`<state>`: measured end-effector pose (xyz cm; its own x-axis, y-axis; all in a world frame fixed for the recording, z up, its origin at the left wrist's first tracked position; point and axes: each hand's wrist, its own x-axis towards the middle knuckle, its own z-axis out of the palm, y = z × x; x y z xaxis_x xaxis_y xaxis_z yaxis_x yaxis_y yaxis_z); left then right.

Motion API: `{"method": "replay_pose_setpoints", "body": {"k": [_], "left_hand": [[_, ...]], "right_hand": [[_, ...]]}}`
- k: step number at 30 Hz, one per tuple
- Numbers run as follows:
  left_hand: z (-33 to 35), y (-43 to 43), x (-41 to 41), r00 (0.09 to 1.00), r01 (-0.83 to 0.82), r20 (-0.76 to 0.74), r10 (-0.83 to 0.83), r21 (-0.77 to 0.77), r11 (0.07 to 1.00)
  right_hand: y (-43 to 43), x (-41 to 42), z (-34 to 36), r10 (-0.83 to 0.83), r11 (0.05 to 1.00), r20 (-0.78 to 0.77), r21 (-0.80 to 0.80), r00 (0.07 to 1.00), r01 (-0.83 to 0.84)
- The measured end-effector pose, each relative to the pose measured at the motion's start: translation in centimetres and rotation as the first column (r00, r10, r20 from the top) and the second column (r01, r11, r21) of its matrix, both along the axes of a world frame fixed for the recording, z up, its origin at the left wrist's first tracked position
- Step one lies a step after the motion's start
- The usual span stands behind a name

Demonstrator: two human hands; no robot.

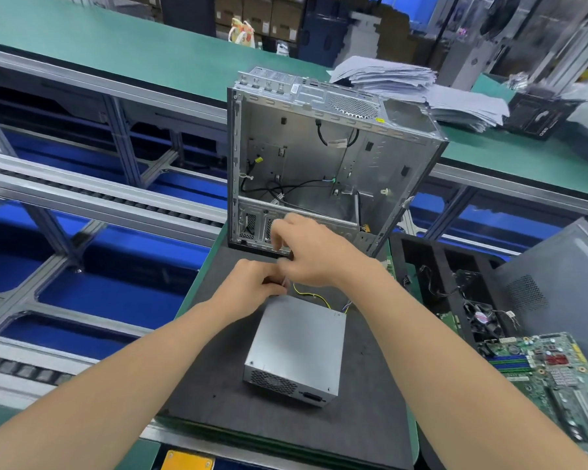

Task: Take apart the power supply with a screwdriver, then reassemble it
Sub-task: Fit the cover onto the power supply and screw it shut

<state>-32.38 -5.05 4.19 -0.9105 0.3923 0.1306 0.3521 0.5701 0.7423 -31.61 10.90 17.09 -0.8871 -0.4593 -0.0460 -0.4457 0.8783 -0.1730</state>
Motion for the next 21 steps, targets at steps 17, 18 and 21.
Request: {"method": "replay_pose_setpoints", "body": {"k": [17, 18, 21], "left_hand": [[1.6, -0.1, 0.7, 0.995, 0.009, 0.097, -0.021, 0.115, 0.993], [1.5, 0.0, 0.9, 0.994, -0.005, 0.105, -0.009, 0.136, 0.991], [1.4, 0.6, 1.2, 0.993, -0.095, 0.089, 0.081, 0.176, 0.980]], "right_hand": [[0.1, 0.1, 0.3, -0.001, 1.000, -0.033, -0.017, 0.999, 0.001], [0.0, 0.0, 0.0, -0.079, 0.997, -0.049, -0.004, 0.996, 0.079], [-0.5, 0.3, -0.8, -0.251, 0.968, -0.102, 0.006, 0.963, 0.253]]}}
